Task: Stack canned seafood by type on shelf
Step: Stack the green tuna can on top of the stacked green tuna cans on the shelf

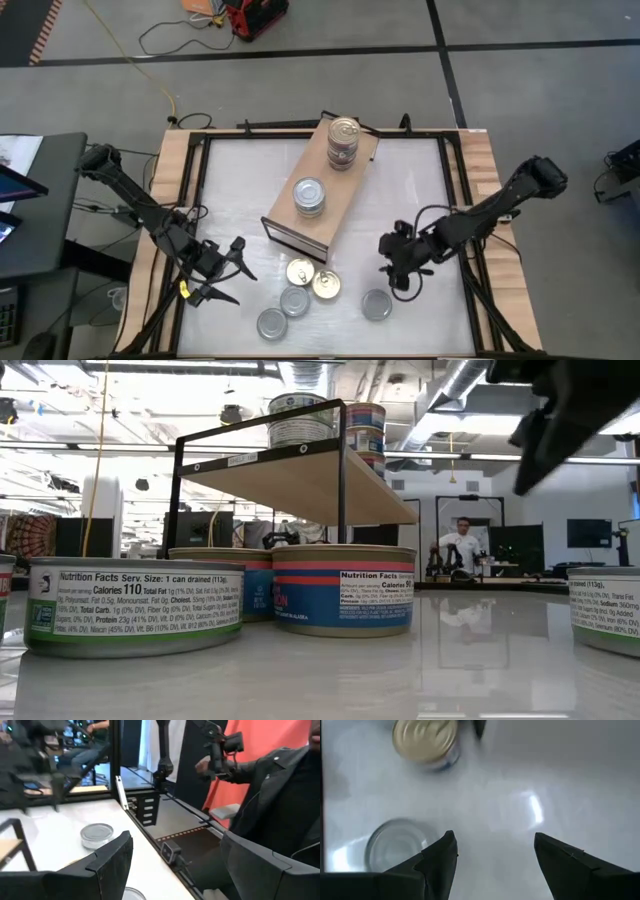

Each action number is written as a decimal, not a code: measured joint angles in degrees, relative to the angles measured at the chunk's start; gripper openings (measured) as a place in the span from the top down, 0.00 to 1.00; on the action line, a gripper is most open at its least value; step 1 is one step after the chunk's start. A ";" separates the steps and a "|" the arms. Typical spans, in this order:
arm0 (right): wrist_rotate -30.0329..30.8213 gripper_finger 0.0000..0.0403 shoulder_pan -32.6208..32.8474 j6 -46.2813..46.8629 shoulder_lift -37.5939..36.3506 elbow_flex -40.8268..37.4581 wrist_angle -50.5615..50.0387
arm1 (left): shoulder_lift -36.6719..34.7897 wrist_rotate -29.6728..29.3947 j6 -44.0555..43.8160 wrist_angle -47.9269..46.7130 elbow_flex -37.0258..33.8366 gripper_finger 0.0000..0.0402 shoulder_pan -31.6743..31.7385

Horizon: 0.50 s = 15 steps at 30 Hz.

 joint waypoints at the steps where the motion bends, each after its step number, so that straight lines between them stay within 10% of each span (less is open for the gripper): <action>1: -1.77 0.29 0.33 0.70 0.88 0.00 0.04 | -0.02 -0.49 0.85 0.13 0.00 0.28 0.00; 15: -11.47 0.29 3.67 6.28 14.33 0.36 12.33 | -0.12 -6.13 10.31 4.02 0.00 0.28 0.00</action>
